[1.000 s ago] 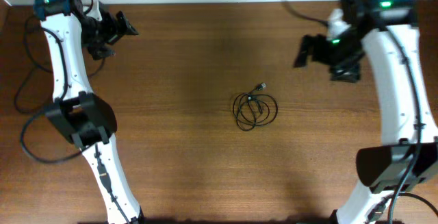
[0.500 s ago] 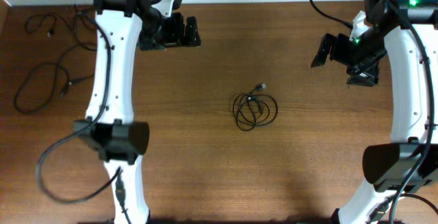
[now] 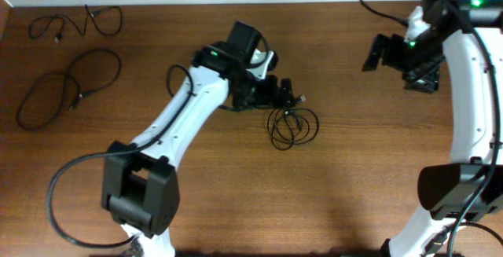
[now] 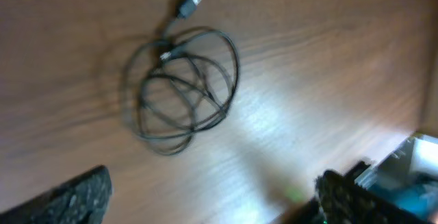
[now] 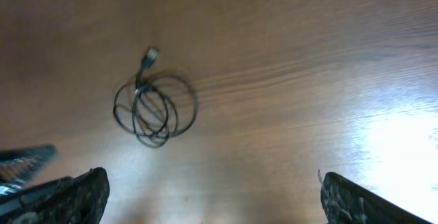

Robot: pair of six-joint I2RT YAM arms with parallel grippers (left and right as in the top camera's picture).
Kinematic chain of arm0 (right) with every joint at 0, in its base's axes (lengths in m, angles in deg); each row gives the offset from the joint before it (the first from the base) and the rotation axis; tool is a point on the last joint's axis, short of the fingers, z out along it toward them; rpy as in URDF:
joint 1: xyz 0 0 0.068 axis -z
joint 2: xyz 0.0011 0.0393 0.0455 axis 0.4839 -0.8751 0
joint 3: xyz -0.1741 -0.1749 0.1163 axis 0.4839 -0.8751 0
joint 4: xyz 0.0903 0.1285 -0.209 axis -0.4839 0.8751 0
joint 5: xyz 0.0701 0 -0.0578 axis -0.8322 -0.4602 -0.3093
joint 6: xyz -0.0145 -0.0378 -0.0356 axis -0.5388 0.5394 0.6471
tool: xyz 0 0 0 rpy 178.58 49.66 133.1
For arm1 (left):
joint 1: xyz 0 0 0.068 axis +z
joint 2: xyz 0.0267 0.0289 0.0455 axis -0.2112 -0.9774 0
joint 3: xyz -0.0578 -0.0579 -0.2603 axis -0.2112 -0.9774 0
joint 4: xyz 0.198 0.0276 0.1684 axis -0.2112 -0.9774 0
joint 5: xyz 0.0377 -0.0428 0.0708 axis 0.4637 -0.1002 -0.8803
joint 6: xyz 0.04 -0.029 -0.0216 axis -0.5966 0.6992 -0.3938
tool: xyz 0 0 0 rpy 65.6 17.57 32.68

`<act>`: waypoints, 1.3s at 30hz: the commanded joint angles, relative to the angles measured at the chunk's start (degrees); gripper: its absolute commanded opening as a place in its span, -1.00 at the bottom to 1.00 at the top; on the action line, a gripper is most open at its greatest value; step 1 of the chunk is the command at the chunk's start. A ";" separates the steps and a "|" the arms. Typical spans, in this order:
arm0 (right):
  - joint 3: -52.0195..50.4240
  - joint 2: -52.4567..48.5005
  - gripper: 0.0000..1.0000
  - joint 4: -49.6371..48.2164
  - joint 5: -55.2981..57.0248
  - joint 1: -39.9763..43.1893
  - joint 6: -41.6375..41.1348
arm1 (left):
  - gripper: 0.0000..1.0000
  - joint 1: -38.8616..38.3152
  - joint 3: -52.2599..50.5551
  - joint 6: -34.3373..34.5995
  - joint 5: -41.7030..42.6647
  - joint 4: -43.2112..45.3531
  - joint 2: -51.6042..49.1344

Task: Untangle cables

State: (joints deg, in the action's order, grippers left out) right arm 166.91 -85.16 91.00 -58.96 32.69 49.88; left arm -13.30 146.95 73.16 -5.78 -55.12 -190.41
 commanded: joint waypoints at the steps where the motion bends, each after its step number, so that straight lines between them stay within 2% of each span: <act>1: 0.72 0.35 0.97 -0.24 1.14 4.37 0.46 | 0.98 -4.50 -2.62 22.77 2.27 2.23 -2.91; 3: 0.70 0.35 0.97 -0.26 1.11 5.73 0.44 | 1.00 -6.73 -2.62 32.81 -0.04 6.56 -4.26; 4: 0.72 0.35 0.97 -0.26 1.11 5.75 0.46 | 0.84 -7.58 -2.62 38.21 -3.54 7.34 -4.59; 6: 0.70 0.35 0.97 -0.26 1.11 5.60 0.46 | 0.69 -9.75 -2.62 49.81 -10.54 7.54 -4.72; 8: 0.70 0.35 0.97 -0.28 1.14 5.60 0.46 | 0.60 -11.74 -2.62 55.63 -17.29 9.66 -5.44; 12: 0.70 0.35 0.97 -0.28 1.14 5.60 0.46 | 0.55 -13.70 -2.62 56.48 -20.61 14.69 -7.65; 15: 0.72 0.35 0.97 -0.28 1.14 5.60 0.46 | 0.49 -13.73 -2.62 57.90 -24.04 14.86 -8.68; 19: 0.70 0.35 0.97 -0.26 1.14 5.60 0.46 | 0.22 -13.73 -2.62 57.90 -25.20 13.99 -8.76; 21: 0.72 0.35 0.97 -0.28 1.14 5.60 0.46 | 0.25 -13.73 -2.62 57.90 -25.18 13.99 -9.03; 23: 0.72 0.35 0.97 -0.28 1.14 5.60 0.46 | 0.02 -13.73 -2.62 57.90 -26.25 13.97 -10.05; 24: 0.72 0.35 0.97 -0.28 1.14 5.60 0.46 | 0.03 -13.73 -2.62 57.90 -26.16 14.19 -11.06; 26: 0.70 0.35 0.97 -0.28 1.14 5.60 0.46 | -0.35 -13.66 -2.62 57.90 -26.01 14.19 -11.78; 28: 0.70 0.35 0.97 -0.28 1.14 5.60 0.46 | -0.53 -13.33 -2.12 57.83 -26.01 14.23 -11.47; 30: 0.72 0.35 0.97 -0.28 1.14 5.60 0.46 | -1.00 -13.31 -1.46 53.37 -25.99 14.19 -11.13; 33: 0.72 0.35 0.97 -0.28 1.14 5.60 0.46 | -1.00 -11.63 2.36 33.29 -25.81 12.63 -5.14; 36: 0.70 0.35 0.97 -0.28 1.14 5.60 0.46 | -1.00 -9.79 4.76 18.84 -26.32 12.79 3.39; 39: 0.72 0.35 0.97 -0.28 1.14 5.60 0.46 | -1.00 -7.13 5.31 7.21 -26.45 14.88 12.35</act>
State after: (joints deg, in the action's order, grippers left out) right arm 166.93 -85.16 90.73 -58.54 38.55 49.93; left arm -22.74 150.07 95.76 -31.33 -41.26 -187.39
